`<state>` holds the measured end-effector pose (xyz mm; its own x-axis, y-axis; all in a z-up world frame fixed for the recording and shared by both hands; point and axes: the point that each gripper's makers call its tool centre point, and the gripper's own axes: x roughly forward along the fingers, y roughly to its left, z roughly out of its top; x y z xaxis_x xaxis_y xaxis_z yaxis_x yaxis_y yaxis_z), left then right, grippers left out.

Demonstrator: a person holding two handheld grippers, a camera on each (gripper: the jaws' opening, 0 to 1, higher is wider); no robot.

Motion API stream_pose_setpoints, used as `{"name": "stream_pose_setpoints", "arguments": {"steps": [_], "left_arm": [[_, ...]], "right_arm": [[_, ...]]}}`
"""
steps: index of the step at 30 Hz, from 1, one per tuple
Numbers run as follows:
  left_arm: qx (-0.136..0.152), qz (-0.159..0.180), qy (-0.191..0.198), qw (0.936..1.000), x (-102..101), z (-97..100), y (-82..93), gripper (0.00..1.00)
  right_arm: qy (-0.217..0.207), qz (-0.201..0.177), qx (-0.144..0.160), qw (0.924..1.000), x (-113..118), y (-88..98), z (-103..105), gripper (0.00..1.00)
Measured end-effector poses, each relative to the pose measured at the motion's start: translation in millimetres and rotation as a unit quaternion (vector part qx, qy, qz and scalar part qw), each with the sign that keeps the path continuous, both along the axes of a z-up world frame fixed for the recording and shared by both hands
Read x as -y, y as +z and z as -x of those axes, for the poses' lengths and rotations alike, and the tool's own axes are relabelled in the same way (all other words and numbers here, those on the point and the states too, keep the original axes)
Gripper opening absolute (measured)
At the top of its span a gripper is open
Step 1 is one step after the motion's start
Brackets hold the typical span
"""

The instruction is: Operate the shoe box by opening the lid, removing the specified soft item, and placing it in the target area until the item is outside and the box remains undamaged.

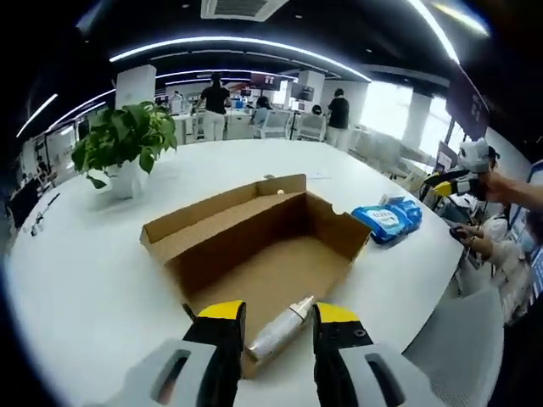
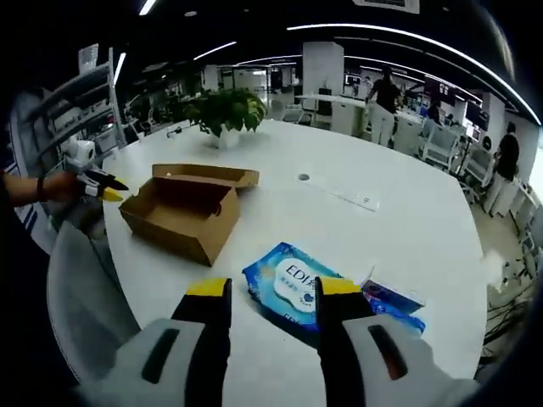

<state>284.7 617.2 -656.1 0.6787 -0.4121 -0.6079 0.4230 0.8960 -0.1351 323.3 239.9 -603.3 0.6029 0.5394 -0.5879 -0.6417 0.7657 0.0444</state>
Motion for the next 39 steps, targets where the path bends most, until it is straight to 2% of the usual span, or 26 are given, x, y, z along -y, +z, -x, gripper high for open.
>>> {"name": "stream_pose_setpoints", "arguments": {"steps": [6, 9, 12, 16, 20, 22, 26, 30, 35, 39], "left_arm": [[-0.011, -0.017, -0.039, 0.9990, 3.1, -19.4, -9.1, 0.32], [-0.021, -0.009, -0.046, 0.9987, 5.1, -26.0, -16.4, 0.32], [-0.031, -0.021, -0.065, 0.9972, 7.6, -28.0, -26.5, 0.32], [-0.049, -0.014, -0.068, 0.9964, 8.5, -31.3, -40.5, 0.32], [-0.062, -0.023, -0.083, 0.9944, 11.5, -28.5, -54.4, 0.32], [-0.067, -0.031, -0.092, 0.9930, 12.7, -27.7, -60.0, 0.32], [-0.072, -0.035, -0.103, 0.9914, 14.2, -30.7, -63.3, 0.32], [-0.079, -0.042, -0.128, 0.9877, 17.9, -34.2, -70.1, 0.32], [-0.088, -0.057, -0.168, 0.9802, 26.4, -35.7, -77.0, 0.32], [-0.112, -0.047, -0.186, 0.9750, 32.0, -35.1, -84.3, 0.31]], "right_arm": [[-0.011, -0.018, 0.002, 0.9998, -10.5, -0.1, 18.0, 0.38], [-0.019, -0.028, 0.000, 0.9994, -13.9, -3.4, 25.5, 0.38], [-0.021, -0.028, -0.001, 0.9994, -15.0, -11.4, 32.7, 0.38], [-0.036, -0.055, -0.006, 0.9978, -18.5, -19.2, 41.2, 0.39], [-0.052, -0.068, -0.014, 0.9962, -17.0, -34.5, 43.3, 0.39], [-0.065, -0.082, -0.017, 0.9944, -17.5, -36.5, 46.4, 0.39], [-0.079, -0.092, -0.021, 0.9924, -17.6, -44.8, 50.7, 0.39], [-0.086, -0.095, -0.027, 0.9914, -16.6, -53.8, 53.8, 0.39], [-0.094, -0.103, -0.033, 0.9897, -18.6, -58.6, 63.8, 0.40], [-0.092, -0.091, -0.037, 0.9909, -19.2, -64.5, 69.6, 0.40]]}}
